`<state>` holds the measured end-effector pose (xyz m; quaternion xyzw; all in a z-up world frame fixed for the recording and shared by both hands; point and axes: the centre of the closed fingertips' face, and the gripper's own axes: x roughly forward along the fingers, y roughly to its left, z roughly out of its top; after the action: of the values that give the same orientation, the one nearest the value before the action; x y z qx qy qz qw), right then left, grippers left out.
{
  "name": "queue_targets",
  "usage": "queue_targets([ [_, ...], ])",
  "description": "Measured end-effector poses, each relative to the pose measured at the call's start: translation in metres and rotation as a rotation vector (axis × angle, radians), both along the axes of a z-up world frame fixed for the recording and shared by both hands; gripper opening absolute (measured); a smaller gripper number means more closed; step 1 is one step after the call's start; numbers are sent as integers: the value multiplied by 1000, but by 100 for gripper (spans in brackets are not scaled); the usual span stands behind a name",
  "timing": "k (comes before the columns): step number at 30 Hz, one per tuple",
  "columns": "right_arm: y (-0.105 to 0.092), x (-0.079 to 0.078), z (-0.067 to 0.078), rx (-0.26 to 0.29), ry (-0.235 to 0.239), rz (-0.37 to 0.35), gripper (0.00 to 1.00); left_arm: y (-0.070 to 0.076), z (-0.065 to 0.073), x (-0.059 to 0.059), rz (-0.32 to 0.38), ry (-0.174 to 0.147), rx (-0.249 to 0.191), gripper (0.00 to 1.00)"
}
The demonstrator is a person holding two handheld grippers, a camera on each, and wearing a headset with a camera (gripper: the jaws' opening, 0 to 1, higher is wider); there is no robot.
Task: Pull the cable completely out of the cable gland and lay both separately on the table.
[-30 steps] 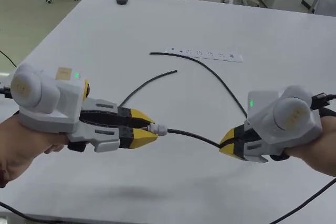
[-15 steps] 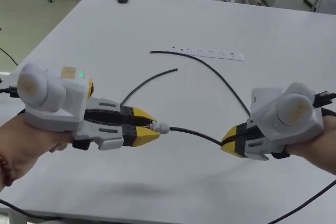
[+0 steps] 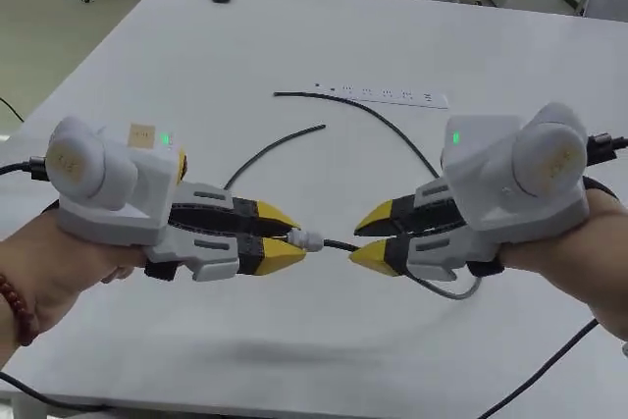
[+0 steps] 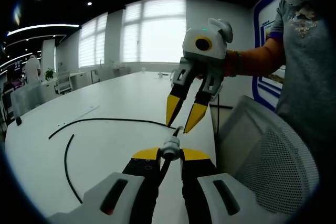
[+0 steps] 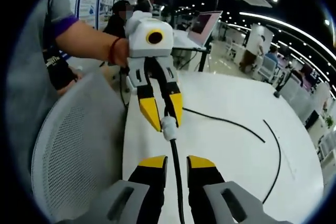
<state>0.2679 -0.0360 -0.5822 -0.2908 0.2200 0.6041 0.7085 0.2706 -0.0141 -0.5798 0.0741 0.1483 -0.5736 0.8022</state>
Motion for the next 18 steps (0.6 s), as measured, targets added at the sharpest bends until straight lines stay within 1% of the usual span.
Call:
queue_targets([
  [3,5,-3,0,-11,2,18,5,-1,1,0,-1,-3,0,15],
  [5,7,-3,-1,-22,-10,28,3,-1,1,0,-3,-5,2,15],
  [7,8,-2,-3,-41,-21,35,3,-1,2,0,-6,-5,1,15],
  [12,12,-3,-4,-56,-22,50,1,-3,2,-3,-18,-5,-1,15],
  [18,11,-4,-6,-68,-32,66,0,-3,2,-4,-22,-8,-2,15],
])
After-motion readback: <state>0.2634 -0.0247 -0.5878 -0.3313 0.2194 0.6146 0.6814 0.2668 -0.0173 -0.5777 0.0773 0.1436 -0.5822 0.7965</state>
